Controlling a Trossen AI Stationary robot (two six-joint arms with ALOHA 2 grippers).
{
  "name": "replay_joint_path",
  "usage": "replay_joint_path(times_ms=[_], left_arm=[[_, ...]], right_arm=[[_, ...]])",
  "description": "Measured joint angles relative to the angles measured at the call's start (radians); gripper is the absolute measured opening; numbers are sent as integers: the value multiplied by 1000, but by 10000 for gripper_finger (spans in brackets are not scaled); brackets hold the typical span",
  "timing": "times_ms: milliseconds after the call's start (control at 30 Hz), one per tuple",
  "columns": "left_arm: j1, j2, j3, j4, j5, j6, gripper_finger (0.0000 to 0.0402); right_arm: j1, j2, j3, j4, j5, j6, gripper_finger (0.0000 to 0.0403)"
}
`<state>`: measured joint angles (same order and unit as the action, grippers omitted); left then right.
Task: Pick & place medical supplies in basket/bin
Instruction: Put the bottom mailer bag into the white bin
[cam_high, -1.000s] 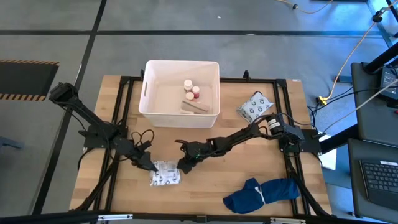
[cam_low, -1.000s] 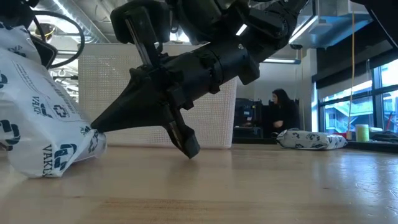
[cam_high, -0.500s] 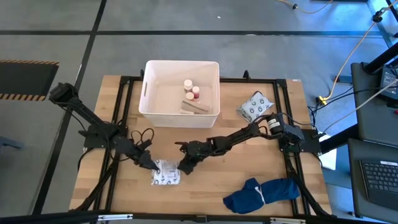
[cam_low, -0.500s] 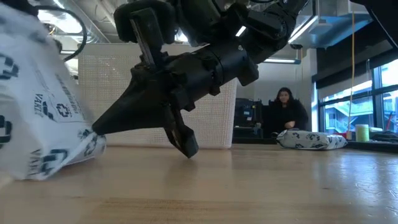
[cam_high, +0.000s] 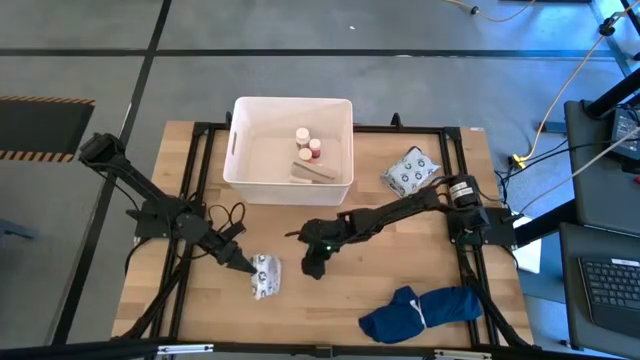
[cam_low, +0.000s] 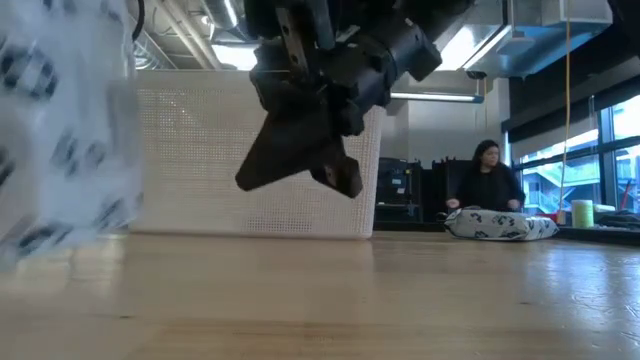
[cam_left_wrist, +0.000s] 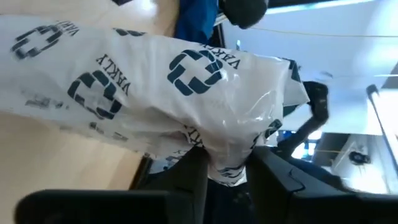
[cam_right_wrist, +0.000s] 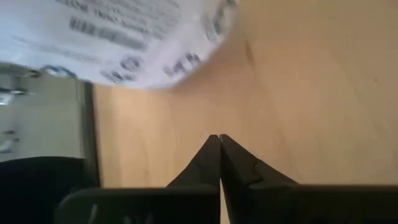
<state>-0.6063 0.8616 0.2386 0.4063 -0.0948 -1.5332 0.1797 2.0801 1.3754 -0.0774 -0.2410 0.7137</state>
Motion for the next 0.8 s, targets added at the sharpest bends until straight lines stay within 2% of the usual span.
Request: replay_joint_path(times_ms=[67, 167, 300, 433, 567, 800], left_arm=[[1, 0, 1, -57, 1, -7, 74], [1, -3, 5, -121, 7, -33, 64], [1, -3, 5, -131, -1, -29, 64], [1, -3, 4, -125, -19, -28, 64], [1, 3, -2, -35, -39, 7, 63], [1, 0, 0, 218, -110, 94, 62]], right_arm=[[1, -9, -2, -1, 34, -5, 3], [-2, -14, 0, 106, 65, 45, 3], [-7, 8, 1, 270, 68, 91, 3], [-6, 9, 1, 297, 66, 46, 3], [-7, 9, 1, 290, 49, 17, 3], [-7, 7, 2, 260, -20, 14, 3]])
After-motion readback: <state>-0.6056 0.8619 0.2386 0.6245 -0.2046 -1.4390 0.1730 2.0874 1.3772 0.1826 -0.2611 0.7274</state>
